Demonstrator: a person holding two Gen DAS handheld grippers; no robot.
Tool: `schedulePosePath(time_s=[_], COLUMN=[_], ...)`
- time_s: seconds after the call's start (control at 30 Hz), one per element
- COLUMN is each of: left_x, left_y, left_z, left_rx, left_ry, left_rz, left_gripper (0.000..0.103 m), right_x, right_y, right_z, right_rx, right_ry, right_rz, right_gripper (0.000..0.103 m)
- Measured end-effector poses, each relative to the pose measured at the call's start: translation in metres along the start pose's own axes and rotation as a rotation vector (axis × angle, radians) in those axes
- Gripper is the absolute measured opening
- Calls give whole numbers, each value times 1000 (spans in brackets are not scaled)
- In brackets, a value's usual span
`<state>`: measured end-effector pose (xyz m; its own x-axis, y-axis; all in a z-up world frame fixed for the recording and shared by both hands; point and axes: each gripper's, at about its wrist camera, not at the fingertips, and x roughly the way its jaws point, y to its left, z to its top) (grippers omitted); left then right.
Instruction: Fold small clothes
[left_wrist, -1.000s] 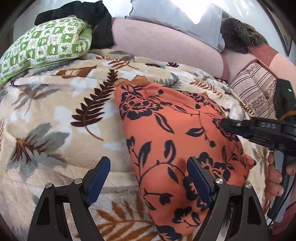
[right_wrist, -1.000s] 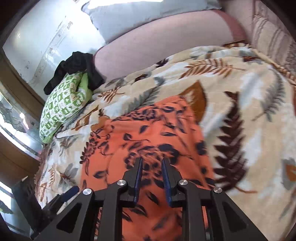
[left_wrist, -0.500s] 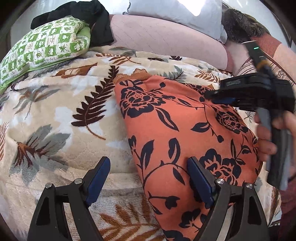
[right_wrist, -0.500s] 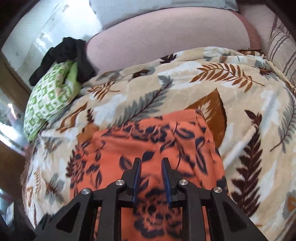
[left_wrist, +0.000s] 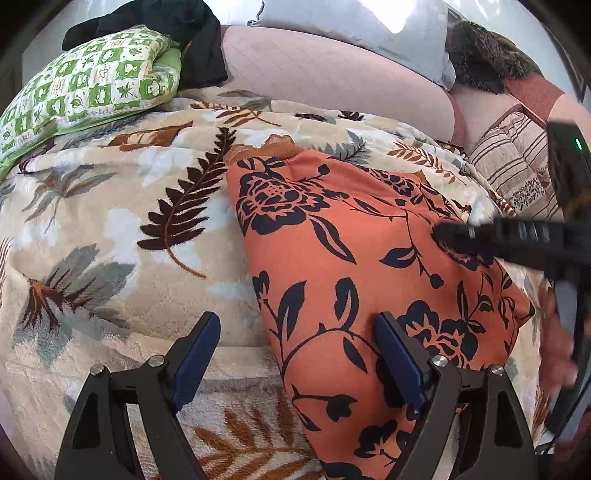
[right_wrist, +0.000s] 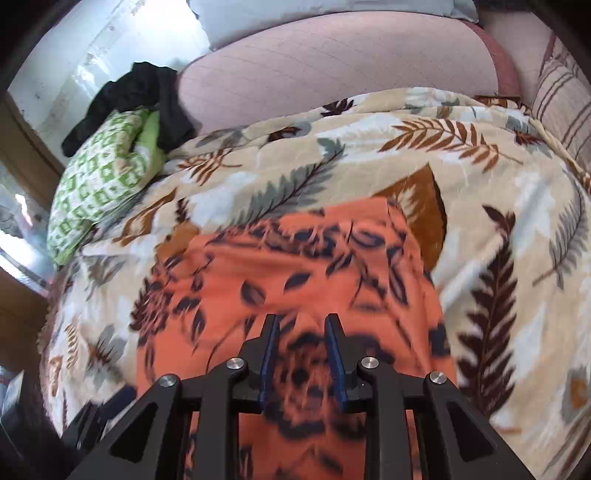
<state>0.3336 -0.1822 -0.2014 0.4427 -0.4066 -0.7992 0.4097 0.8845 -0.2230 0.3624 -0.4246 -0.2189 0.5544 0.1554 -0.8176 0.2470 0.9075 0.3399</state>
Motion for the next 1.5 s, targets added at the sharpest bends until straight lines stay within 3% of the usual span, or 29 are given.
schedulePosePath(time_s=[0.2, 0.3, 0.4, 0.43, 0.47, 0.53, 0.63, 0.73, 0.83, 0.9, 0.97, 1.07, 1.13, 1.2, 1.27, 1.43, 1.5], left_x=[3, -6, -11, -9, -6, 5, 19, 16, 8, 5, 0, -12, -15, -4, 15, 4, 2], left_y=[2, 5, 15, 19, 24, 31, 37, 35, 32, 31, 33, 36, 34, 29, 25, 26, 29], left_z=[-1, 3, 8, 10, 10, 10, 7, 9, 10, 12, 14, 16, 18, 17, 11, 17, 20], left_rx=[-16, -22, -65, -86, -110, -149, -206, -189, -154, -139, -135, -127, -104, -71, -62, -82, -113], left_ry=[1, -60, -95, -88, -73, -26, 25, 16, -34, -63, -91, -144, -156, -98, -9, -51, -60], left_rz=[-24, -11, -13, -21, -35, -69, -122, -112, -77, -63, -70, -72, -46, -18, -46, -81, -140], left_gripper=[87, 87, 87, 87, 87, 87, 88, 88, 88, 87, 87, 87, 87, 87, 87, 87, 87], right_x=[0, -18, -39, -46, -51, -59, -46, -18, -25, -34, -44, -62, -69, -56, -37, -69, -77], right_y=[6, 3, -10, -19, -28, -49, -59, -50, -42, -36, -32, -32, -33, -39, -46, -49, -52], right_z=[-28, -31, -31, -32, -32, -35, -37, -44, -45, -47, -53, -67, -68, -71, -74, -56, -45], right_rx=[-78, -44, -27, -1, 36, 133, 179, 116, 99, 90, 83, 100, 102, 117, 123, 153, 163], right_ry=[-51, -55, -105, -116, -123, -149, -97, 3, 0, -18, -32, -50, -53, -13, 28, -68, -103], right_rz=[-17, 3, -42, -45, -32, 44, 131, 43, 55, 28, 15, 18, 34, 3, -6, 37, 47], right_gripper=[31, 31, 34, 40, 62, 78, 78, 71, 69, 61, 43, 36, 35, 35, 36, 36, 44])
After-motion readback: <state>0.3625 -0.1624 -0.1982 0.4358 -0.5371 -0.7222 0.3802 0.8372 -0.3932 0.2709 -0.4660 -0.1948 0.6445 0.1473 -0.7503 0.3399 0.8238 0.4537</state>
